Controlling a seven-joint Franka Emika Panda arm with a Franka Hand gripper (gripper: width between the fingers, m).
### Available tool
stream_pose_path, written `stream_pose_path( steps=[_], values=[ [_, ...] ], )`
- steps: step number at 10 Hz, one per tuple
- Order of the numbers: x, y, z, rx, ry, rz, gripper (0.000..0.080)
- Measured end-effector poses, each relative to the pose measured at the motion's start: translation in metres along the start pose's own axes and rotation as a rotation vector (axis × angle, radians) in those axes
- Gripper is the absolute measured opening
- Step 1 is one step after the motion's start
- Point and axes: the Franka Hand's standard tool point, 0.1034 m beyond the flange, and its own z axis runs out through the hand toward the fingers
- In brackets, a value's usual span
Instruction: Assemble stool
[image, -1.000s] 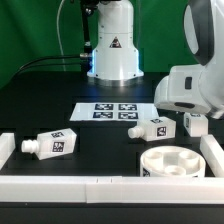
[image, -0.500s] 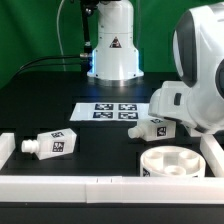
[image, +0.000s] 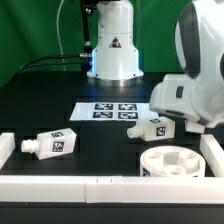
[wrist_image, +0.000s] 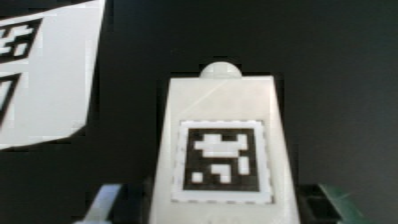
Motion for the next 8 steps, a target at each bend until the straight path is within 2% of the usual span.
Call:
stream_pose_path(
  steps=[1,2,3,4,5,6,7,8],
  values=[
    [-0.015,0.007,-0.021,0.005,0.004,-0.014,0.0342],
    [-0.023,0.012,-0.044,0.020,0.046,-0.041,0.0342],
    [-0.031,0.016,-0.073,0.026,0.141,-0.099,0.0341],
    [-0.037,0.017,-0.084,0.005,0.230,-0.151,0.0341],
    [-0.034,0.013,-0.079,0.015,0.279,-0.144,0.0341],
    [-0.030,0.011,-0.082,0.032,0.354,-0.146,0.0341],
    [-0.029,0.010,-0.088,0.047,0.430,-0.167,0.0341],
    [-0.025,0.018,-0.103,0.050,0.491,-0.230,0.0341]
  ],
)
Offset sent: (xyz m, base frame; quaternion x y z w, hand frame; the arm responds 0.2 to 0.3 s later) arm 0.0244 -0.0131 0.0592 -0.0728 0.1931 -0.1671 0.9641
